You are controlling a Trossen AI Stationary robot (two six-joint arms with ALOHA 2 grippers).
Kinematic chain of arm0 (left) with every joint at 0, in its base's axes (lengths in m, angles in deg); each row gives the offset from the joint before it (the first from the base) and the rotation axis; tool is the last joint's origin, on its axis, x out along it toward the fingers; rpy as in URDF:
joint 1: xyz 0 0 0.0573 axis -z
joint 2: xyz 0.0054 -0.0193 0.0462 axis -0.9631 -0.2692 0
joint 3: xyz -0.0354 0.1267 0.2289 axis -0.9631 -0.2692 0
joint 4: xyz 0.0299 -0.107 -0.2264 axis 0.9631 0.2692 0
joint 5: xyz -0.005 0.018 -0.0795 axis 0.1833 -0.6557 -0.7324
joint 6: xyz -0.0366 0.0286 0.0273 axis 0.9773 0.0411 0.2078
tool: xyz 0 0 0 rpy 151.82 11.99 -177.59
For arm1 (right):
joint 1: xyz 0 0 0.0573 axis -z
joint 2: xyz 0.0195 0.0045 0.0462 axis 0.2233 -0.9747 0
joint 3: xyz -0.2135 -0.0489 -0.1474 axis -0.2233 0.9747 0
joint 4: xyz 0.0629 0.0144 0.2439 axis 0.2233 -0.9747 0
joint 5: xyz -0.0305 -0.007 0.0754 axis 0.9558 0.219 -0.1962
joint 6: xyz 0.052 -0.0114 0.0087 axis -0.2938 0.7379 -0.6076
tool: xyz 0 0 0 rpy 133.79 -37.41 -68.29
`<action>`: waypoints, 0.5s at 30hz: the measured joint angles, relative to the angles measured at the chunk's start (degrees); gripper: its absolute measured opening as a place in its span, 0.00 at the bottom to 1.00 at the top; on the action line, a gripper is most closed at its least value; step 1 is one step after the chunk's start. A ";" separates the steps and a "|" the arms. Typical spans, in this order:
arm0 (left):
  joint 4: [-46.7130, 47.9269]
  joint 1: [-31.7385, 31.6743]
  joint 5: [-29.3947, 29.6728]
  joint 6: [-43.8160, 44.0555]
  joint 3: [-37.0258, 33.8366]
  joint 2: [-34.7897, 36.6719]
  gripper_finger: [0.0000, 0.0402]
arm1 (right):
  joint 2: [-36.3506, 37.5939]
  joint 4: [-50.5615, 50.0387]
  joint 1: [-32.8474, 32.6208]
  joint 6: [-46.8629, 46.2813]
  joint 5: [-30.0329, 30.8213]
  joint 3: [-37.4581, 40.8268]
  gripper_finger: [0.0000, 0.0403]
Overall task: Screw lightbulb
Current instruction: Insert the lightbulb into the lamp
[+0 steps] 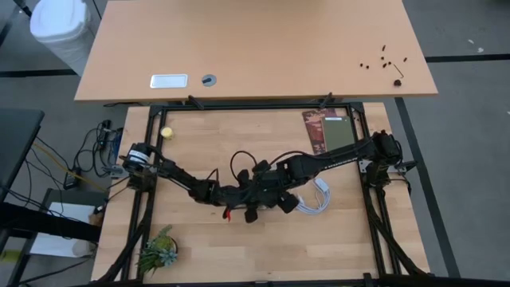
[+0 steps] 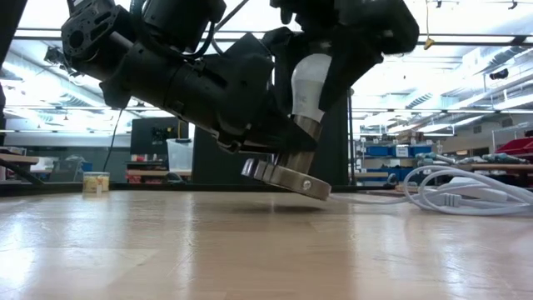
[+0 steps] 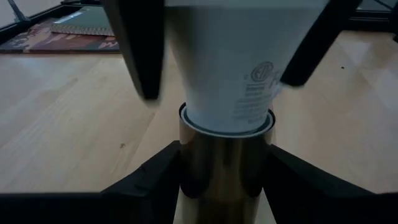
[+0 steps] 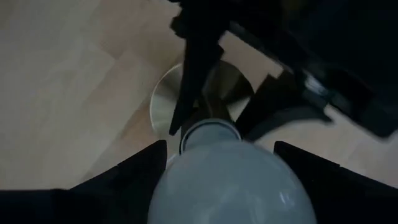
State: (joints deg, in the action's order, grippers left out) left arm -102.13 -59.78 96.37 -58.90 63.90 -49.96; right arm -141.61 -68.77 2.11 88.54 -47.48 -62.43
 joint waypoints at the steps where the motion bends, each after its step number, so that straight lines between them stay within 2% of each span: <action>1: 0.02 0.03 -0.02 -0.03 0.00 0.00 0.50 | -0.04 0.25 -0.16 1.84 0.00 0.34 0.74; 4: 0.04 0.07 -0.33 -0.07 0.00 0.00 0.50 | -0.11 0.64 -0.65 4.99 0.39 0.41 0.71; 10: 0.01 0.07 -0.39 0.06 0.00 0.00 0.50 | -0.11 1.35 -0.70 4.30 0.56 0.41 0.64; 15: -0.35 0.07 -0.38 0.39 0.00 0.00 0.50 | -0.11 0.80 -0.25 1.51 0.89 0.37 0.65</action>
State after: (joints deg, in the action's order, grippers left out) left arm -102.48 -59.71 95.99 -58.51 63.90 -49.96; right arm -141.72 -67.98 1.85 90.05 -46.59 -62.06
